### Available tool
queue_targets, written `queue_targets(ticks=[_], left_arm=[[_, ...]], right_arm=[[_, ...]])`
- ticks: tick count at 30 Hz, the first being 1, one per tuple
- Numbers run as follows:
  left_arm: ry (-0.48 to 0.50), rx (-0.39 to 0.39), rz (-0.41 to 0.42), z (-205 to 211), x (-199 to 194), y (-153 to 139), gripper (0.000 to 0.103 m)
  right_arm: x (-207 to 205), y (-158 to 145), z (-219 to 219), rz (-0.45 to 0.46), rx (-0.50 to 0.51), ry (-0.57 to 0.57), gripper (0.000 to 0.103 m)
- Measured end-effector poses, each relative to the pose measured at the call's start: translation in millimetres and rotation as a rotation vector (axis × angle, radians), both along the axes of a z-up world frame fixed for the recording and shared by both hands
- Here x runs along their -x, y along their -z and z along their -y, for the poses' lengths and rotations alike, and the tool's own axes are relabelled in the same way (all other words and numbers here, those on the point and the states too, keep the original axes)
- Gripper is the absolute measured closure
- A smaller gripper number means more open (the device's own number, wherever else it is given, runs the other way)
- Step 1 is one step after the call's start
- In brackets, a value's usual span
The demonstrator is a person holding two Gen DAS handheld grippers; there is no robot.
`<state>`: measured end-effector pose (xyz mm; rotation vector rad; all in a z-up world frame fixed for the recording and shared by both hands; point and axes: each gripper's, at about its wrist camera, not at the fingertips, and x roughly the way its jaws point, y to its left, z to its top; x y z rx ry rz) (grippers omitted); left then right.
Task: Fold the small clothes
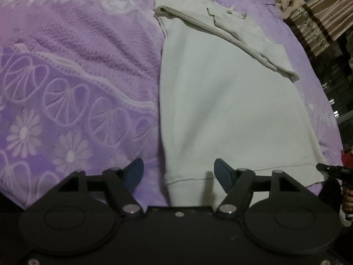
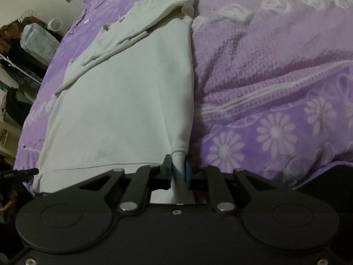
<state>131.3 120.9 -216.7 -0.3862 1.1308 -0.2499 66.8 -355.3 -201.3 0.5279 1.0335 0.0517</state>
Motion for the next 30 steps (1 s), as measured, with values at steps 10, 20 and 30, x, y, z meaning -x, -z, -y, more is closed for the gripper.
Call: queue_targets(ticks=[10,20,30], left_arm=[[0.073,-0.022,-0.013,27,5,11,0.089],[0.006,0.098,0.049,16,-4,-30,0.099],[0.074,0.041,0.282,25,-86,-124,0.099]], right_arm=[[5,-1,0,-0.026,-0.035,0.008,0.097],[13,-36,14,0.077,-0.177,0.084,0.098],[-48,-114,10,0.256,-0.062,0.004,0.098]])
